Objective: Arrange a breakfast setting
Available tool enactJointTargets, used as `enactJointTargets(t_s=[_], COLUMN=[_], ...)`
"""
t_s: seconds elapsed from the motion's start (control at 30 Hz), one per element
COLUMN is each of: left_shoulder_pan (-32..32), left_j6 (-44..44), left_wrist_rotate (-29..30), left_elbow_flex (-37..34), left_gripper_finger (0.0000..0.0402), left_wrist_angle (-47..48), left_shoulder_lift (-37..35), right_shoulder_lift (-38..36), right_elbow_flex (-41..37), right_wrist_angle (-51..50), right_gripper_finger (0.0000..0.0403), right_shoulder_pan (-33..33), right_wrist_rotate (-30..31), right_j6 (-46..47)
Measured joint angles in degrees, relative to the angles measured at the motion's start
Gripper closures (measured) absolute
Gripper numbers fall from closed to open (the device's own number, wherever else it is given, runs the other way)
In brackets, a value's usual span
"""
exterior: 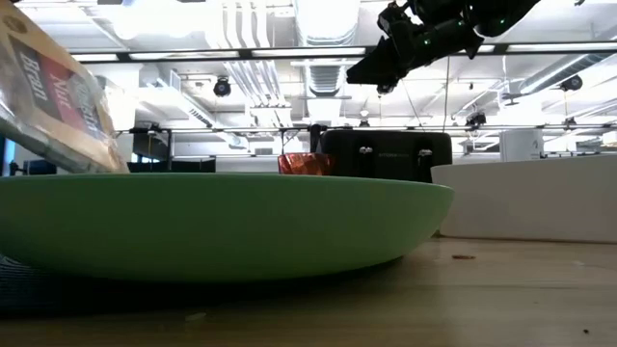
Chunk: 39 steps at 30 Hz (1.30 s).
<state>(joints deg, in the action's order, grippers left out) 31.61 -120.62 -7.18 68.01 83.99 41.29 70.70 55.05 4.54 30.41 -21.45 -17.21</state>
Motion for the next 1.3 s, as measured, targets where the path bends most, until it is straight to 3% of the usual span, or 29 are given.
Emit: enactJointTargets(t_s=[0.1,0.27,0.47,0.73,1.07,1.2,1.3], left_shoulder_pan=[-0.04,-0.06,-0.12,-0.24,-1.13,-2.64,-4.88], left_j6=[0.58,-2.90,-2.47,-12.53,-10.79,-11.80,-7.63], left_wrist_rotate=[1.60,-4.00,-1.38,-0.38,1.76,-0.30,2.01], left_elbow_flex=[-0.06,1.39,2.81,2.69,2.62,1.95,1.88], left_gripper_finger=[0.0402,0.0402,0.0402,0.0402,0.0402,0.0401,0.0402], left_wrist_angle=[-2.00,-4.18,-2.12,-2.46,-4.17,0.45,-3.03], left_shoulder_lift=[0.74,0.28,-1.00,-0.68,1.60,1.77,2.50], right_shoulder_lift=[0.00,0.00,0.00,0.00,1.05,2.18,2.76], right_elbow_flex=[0.00,0.00,0.00,0.00,0.00,0.05,0.46], right_wrist_angle=[1.14,0.95,1.81,3.78,5.55,7.83,7.84], right_gripper_finger=[0.0170,0.0170,0.0170,0.0170,0.0170,0.0170,0.0170], right_shoulder_pan=[0.00,-0.04,-0.04,-0.02,-0.02,-0.02,-0.02], right_wrist_rotate=[-0.02,0.00,0.00,0.00,0.00,0.01,0.02], right_j6=[1.67,3.21,3.59,1.70,0.72,1.08,1.08])
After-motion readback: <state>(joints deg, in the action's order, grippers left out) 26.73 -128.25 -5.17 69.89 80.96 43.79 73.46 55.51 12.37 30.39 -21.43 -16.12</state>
